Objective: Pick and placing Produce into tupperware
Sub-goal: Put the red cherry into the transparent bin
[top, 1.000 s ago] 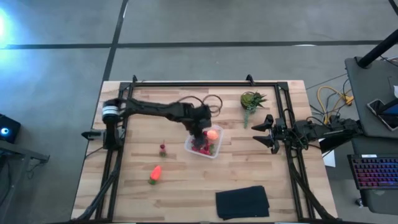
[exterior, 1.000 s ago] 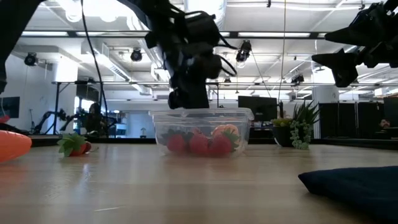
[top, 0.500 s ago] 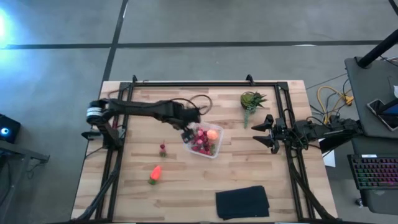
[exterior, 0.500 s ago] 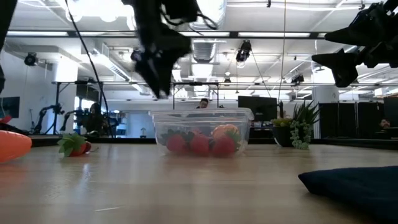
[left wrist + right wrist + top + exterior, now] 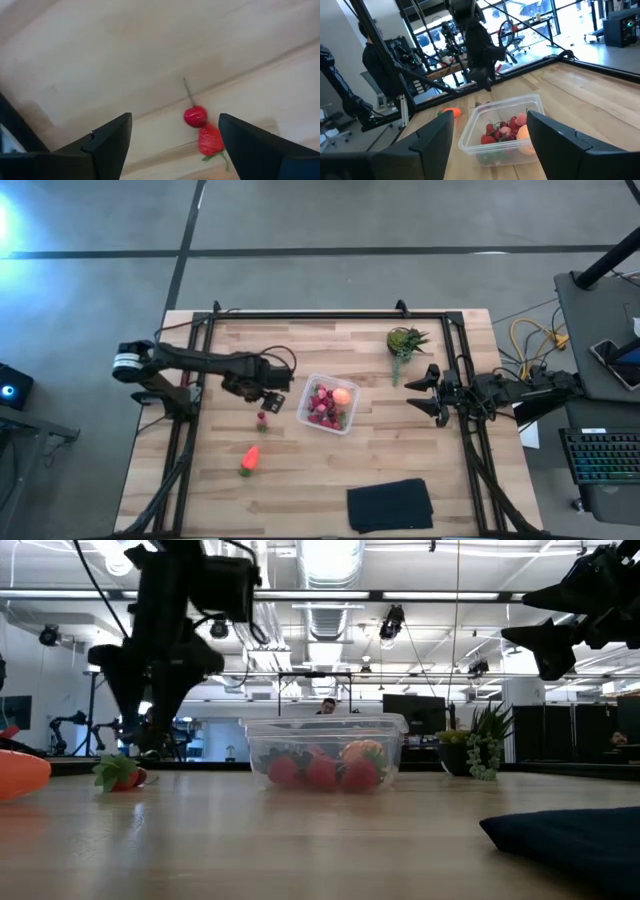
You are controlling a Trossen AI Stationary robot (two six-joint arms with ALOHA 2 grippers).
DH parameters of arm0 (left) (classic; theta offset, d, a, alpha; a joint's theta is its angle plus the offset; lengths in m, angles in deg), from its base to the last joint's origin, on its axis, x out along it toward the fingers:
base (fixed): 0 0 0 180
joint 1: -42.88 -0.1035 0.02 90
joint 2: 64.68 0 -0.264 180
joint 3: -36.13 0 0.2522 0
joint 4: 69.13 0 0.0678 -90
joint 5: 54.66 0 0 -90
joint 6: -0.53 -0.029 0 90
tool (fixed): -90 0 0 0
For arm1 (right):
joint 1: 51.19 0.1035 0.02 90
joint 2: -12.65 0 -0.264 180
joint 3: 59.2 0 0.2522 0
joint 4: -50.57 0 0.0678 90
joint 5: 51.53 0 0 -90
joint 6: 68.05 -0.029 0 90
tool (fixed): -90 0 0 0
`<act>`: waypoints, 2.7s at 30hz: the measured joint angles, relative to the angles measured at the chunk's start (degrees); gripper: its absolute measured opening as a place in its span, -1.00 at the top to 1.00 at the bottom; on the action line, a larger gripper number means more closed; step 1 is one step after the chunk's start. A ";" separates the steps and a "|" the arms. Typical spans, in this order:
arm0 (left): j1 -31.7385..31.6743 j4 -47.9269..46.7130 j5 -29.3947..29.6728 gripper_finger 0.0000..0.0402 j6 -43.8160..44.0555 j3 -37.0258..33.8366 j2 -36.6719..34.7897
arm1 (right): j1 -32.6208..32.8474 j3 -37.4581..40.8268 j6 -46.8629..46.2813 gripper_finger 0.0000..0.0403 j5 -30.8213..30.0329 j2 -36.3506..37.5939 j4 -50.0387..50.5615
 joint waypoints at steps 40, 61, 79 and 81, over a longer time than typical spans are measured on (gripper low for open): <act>3.19 21.89 -4.86 0.25 8.42 -16.40 0.52 | 0.00 0.01 0.00 -0.20 0.00 0.01 -0.02; 3.26 22.70 -5.84 0.61 6.96 -15.51 -0.55 | 0.00 0.01 0.00 -0.22 0.01 0.01 -0.02; 3.19 34.71 2.34 0.60 -32.37 1.26 -0.97 | 0.00 0.01 0.00 -0.22 0.01 0.01 0.00; 3.19 34.75 2.37 0.59 -34.57 1.34 -0.90 | 0.00 -0.01 0.00 -0.21 0.01 0.01 -0.02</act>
